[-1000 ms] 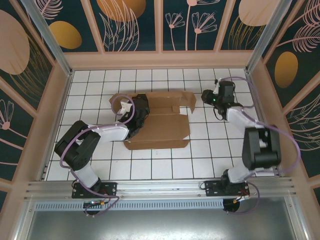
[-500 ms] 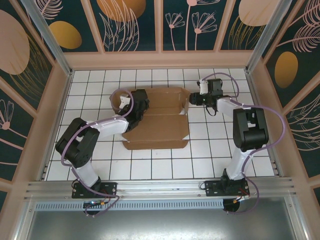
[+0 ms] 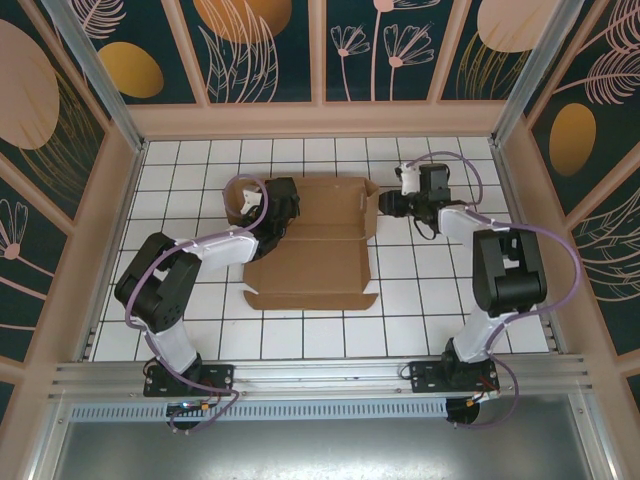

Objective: Fold the paper box

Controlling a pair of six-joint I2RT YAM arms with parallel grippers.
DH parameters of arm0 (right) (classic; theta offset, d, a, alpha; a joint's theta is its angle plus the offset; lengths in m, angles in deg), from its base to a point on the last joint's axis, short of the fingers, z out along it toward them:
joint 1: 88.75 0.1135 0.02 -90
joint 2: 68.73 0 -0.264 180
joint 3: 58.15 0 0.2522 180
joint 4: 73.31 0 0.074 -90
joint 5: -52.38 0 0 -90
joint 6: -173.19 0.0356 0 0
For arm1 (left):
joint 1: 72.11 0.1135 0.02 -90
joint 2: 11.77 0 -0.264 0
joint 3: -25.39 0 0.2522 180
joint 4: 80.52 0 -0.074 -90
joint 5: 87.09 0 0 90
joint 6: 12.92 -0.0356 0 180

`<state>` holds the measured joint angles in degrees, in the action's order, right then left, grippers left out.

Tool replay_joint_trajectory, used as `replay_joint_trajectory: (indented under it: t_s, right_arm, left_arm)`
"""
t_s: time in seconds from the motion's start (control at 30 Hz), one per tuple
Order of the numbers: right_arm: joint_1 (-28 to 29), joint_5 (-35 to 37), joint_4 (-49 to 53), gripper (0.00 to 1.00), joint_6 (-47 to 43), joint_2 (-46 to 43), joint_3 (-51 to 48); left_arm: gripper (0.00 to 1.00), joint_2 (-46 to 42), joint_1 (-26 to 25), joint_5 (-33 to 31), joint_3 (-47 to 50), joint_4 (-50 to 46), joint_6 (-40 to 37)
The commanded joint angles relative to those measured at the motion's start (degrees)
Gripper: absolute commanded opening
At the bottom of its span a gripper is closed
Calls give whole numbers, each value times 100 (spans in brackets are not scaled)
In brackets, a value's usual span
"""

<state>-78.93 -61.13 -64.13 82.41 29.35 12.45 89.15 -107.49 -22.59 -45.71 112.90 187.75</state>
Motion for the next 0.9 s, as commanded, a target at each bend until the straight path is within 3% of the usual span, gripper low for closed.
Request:
replay_joint_trajectory:
  t_s: [0.0, 0.5, 0.77, 0.87]
  right_arm:
    - [-43, -194, -391, 41, 289, -475, -209]
    - [-273, -1097, -55, 41, 573, 298, 152]
    - [-352, -1507, -542, 42, 889, -123, -349]
    - [-291, -1590, -782, 47, 996, -259, -570]
  left_arm:
    - [0, 56, 52, 211, 127, -150, 130]
    - [0, 598, 228, 665, -890, -1069, 218]
    - [0, 583, 298, 738, -889, -994, 253]
    - [0, 575, 290, 782, -828, -898, 258]
